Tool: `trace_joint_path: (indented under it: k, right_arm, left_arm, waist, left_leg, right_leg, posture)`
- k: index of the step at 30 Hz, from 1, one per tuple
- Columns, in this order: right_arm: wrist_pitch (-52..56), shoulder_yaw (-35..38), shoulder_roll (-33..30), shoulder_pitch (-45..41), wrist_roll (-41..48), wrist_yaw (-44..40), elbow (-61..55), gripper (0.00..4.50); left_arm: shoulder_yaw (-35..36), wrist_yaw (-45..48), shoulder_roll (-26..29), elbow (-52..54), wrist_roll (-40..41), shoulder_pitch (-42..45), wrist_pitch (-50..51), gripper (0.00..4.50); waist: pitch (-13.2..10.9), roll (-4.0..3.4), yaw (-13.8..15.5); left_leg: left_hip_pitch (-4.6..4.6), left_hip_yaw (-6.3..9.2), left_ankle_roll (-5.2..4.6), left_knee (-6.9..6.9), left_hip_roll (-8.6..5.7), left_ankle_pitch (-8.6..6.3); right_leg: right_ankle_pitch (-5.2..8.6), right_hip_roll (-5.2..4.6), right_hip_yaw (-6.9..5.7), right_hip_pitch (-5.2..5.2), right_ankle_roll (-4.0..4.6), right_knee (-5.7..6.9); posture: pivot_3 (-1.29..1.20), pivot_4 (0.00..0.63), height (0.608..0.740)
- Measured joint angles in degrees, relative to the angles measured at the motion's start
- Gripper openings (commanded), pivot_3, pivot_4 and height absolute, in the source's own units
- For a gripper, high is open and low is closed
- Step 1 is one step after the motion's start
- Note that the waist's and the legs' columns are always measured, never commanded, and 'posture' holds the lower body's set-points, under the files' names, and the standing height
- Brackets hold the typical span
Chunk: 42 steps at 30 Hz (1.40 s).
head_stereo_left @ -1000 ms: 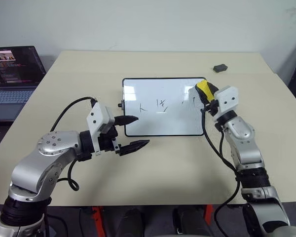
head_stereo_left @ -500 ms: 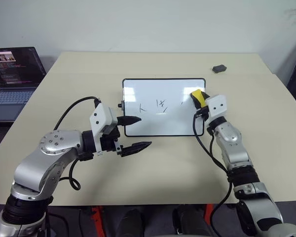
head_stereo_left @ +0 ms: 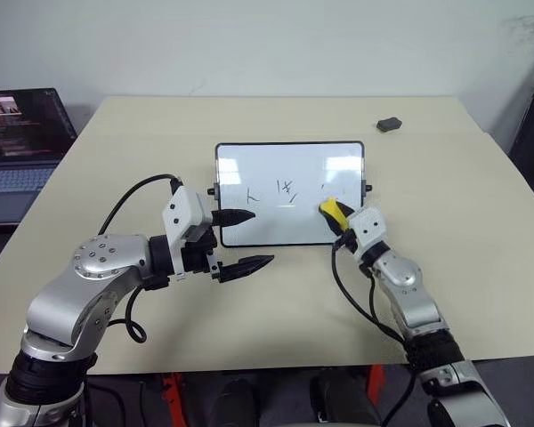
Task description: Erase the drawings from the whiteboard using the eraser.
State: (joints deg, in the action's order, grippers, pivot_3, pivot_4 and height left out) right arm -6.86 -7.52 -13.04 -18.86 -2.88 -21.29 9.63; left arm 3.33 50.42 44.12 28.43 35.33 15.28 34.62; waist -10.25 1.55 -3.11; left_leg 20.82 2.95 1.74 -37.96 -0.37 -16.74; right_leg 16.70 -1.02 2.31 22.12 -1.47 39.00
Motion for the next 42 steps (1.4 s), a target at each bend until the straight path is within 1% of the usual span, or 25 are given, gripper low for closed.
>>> trace_joint_path:
  k: [3, 5, 8, 10, 16, 20, 23, 30, 34, 38, 42]
  right_arm:
    - [2.04, 0.80, -0.69, 0.24, 2.07, -1.15, -6.83, 1.01]
    - [2.67, 2.57, -1.13, -2.53, 3.46, -1.09, -10.62, 1.01]
    - [2.50, 4.49, -2.13, -5.94, 4.01, -0.57, -10.31, 1.01]
    - [1.80, 4.52, -2.27, -7.47, 3.61, -0.02, -6.64, 1.01]
    - [-3.92, 4.25, -1.77, -14.78, 0.94, 2.53, 11.07, 1.01]
    - [-8.06, 4.12, -0.42, -17.25, 0.53, 3.40, 16.85, 1.00]
    - [-10.36, 3.38, 0.40, -17.12, -0.31, 2.94, 18.70, 1.00]
    - [-13.73, -1.97, 2.52, -9.63, -2.25, 0.26, 16.83, 1.00]
    - [-13.78, -4.95, 3.02, -8.05, -3.90, -0.07, 16.49, 1.00]
    - [-12.27, -4.89, 3.00, -7.96, -3.65, -0.05, 14.99, 1.00]
    - [-7.10, -2.46, 1.95, -6.89, -0.99, -0.19, 8.54, 1.00]
  left_arm:
    - [0.01, -0.16, 0.00, -0.04, -0.20, -0.43, -0.05, 4.50]
    - [0.04, -0.54, 0.01, -0.21, -1.17, -1.34, -0.54, 4.50]
    - [0.24, -1.37, 0.00, -1.41, -2.83, -2.13, -1.69, 4.50]
    - [0.36, -1.62, -0.10, -1.87, -3.14, -2.61, -1.93, 4.50]
    - [0.42, -2.26, -0.61, -1.85, -3.60, -3.01, -2.56, 4.50]
    - [0.41, -2.26, -0.61, -1.86, -4.04, -3.03, -2.59, 4.50]
    - [0.41, -2.24, -0.61, -1.86, -4.03, -3.02, -2.59, 4.50]
    - [0.42, -2.29, -0.63, -1.86, -4.02, -3.02, -2.59, 4.50]
    - [0.42, -2.42, -0.76, -1.87, -4.03, -3.00, -2.59, 4.50]
    - [0.41, -2.69, -1.35, -2.05, -4.11, -2.88, -2.59, 4.50]
    - [0.61, -4.03, -2.35, -2.45, -4.96, -2.43, -2.93, 4.50]
  waist:
    - [-0.10, -0.11, 0.01]
    - [-0.10, -0.12, -0.01]
    - [-0.10, -0.11, 0.33]
    - [-0.11, -0.11, 0.40]
    - [-0.13, -0.13, 0.29]
    - [-0.13, -0.13, 0.10]
    - [-0.13, -0.12, -0.11]
    - [-0.10, -0.09, -0.23]
    - [-0.10, -0.09, -0.27]
    - [-0.10, -0.09, -0.25]
    - [-0.12, -0.12, 0.16]
  left_leg:
    - [0.15, -0.01, 0.00, 0.03, 0.00, 0.00]
    - [0.15, 0.00, 0.00, 0.08, 0.01, -0.01]
    - [0.15, 0.05, 0.00, 0.09, 0.00, -0.01]
    - [0.15, 0.02, 0.00, 0.08, -0.01, -0.01]
    - [0.15, -0.03, 0.00, 0.08, -0.02, 0.00]
    - [0.15, -0.04, 0.00, 0.10, 0.00, -0.01]
    - [0.12, -0.05, 0.00, 0.06, 0.00, -0.01]
    - [-0.04, -0.03, 0.00, 0.04, 0.01, 0.00]
    - [-0.10, -0.03, 0.00, -0.01, 0.02, 0.01]
    - [-0.07, -0.03, 0.00, -0.02, 0.02, 0.02]
    - [0.10, 0.02, 0.01, 0.01, 0.00, 0.01]
  right_leg:
    - [-0.01, -0.01, 0.00, 0.16, -0.01, 0.00]
    - [0.00, 0.00, -0.02, 0.17, -0.01, -0.03]
    - [0.00, -0.01, -0.06, 0.15, -0.01, -0.07]
    - [0.00, -0.02, -0.04, 0.15, 0.00, -0.07]
    - [0.00, -0.02, -0.01, 0.16, 0.00, -0.05]
    - [0.00, -0.02, -0.01, 0.17, 0.01, -0.06]
    - [0.00, -0.02, 0.02, 0.14, 0.01, -0.03]
    - [-0.01, -0.01, 0.00, 0.01, 0.01, 0.03]
    - [-0.04, 0.00, 0.00, -0.03, 0.04, 0.04]
    - [-0.05, 0.00, 0.00, -0.02, 0.03, 0.04]
    - [-0.05, -0.01, -0.03, 0.11, 0.02, 0.01]
  posture:
    - [0.00, 0.150, 0.740]
    - [0.00, 0.150, 0.740]
    - [0.00, 0.150, 0.740]
    - [0.00, 0.150, 0.740]
    - [0.00, 0.150, 0.740]
    - [0.00, 0.150, 0.740]
    - [0.00, 0.150, 0.740]
    - [0.00, 0.150, 0.740]
    - [0.00, 0.150, 0.740]
    - [0.00, 0.150, 0.740]
    - [0.00, 0.150, 0.740]
